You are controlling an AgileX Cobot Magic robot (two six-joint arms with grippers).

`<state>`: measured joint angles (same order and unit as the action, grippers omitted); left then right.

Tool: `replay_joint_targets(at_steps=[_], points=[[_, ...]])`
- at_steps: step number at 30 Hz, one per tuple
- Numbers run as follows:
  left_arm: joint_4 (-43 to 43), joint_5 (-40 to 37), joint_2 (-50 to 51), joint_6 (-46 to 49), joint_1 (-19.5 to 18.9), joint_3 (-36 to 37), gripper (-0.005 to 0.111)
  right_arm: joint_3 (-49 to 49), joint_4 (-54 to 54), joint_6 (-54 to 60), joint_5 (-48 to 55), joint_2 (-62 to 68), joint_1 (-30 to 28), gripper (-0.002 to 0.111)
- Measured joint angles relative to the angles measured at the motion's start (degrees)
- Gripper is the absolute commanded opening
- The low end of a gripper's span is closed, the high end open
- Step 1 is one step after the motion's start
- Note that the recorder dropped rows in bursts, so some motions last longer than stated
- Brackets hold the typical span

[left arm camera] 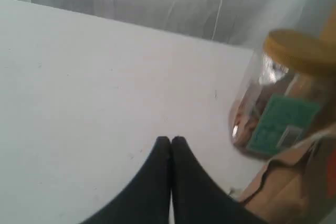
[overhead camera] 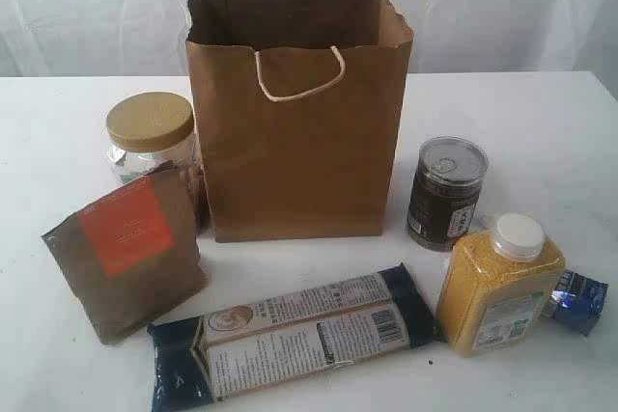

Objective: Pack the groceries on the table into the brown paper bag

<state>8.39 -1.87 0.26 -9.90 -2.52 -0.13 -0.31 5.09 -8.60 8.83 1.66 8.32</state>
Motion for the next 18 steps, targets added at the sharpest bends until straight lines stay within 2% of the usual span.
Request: replay_joint_targets(at_steps=[4, 10, 18], points=[[3.86, 4.64, 0.0, -8.69, 0.0, 0.0, 0.0, 0.0, 0.0, 0.0, 0.0, 0.0, 0.0, 0.046], [4.29, 8.34, 0.0, -23.35, 0.0, 0.0, 0.0, 0.0, 0.0, 0.0, 0.0, 0.0, 0.0, 0.046], [4.63, 10.29, 0.0, -26.32, 0.0, -1.72, 0.0, 0.0, 0.0, 0.0, 0.0, 0.0, 0.0, 0.046]])
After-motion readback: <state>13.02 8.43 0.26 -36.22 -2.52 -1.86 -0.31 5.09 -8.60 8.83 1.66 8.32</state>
